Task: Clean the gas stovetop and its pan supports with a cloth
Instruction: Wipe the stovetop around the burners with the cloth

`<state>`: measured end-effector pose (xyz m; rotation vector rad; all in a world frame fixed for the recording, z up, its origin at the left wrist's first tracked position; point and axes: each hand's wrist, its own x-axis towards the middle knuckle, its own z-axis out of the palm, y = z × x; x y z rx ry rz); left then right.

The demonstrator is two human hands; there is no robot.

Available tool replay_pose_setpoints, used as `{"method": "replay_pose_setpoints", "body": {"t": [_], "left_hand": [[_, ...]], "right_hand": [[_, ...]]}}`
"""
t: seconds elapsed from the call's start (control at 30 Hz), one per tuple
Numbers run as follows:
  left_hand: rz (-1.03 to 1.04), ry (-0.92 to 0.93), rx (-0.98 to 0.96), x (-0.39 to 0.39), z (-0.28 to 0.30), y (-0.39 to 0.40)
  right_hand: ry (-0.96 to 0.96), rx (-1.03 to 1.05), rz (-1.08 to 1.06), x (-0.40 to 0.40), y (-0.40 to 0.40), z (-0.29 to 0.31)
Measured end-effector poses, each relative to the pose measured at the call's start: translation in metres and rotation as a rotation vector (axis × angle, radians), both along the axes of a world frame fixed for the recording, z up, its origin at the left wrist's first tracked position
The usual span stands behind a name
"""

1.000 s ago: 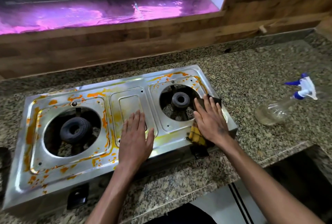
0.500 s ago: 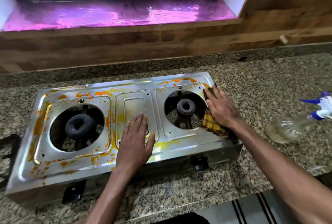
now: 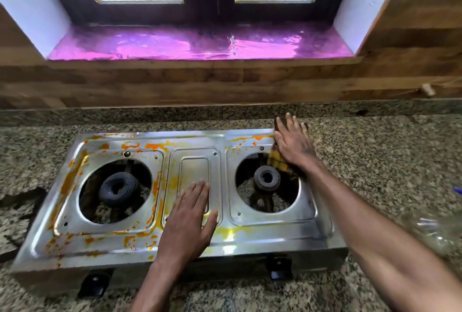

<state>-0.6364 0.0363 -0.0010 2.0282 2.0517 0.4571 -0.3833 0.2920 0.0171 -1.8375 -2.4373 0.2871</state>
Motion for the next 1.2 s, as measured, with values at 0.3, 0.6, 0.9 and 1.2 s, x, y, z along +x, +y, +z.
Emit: {"method": "replay_pose_setpoints", "body": {"t": [0.3,0.6,0.9,1.2], "left_hand": [[0.017,0.007,-0.002,0.000,0.000,0.001],[0.145,-0.171,0.092,-0.002,0.005,-0.002],[0.244,-0.001,0.084,-0.020,0.001,-0.003],[0.186,-0.284,0.088,-0.043,0.010,-0.013]], "right_hand": [[0.021,-0.017,0.331,-0.084,0.000,-0.002],[0.019,0.034,0.621,-0.132,-0.058,-0.011],[0.078,-0.046,0.547,-0.168,-0.140,-0.006],[0.038,-0.079,0.378,-0.157,-0.198,-0.004]]}}
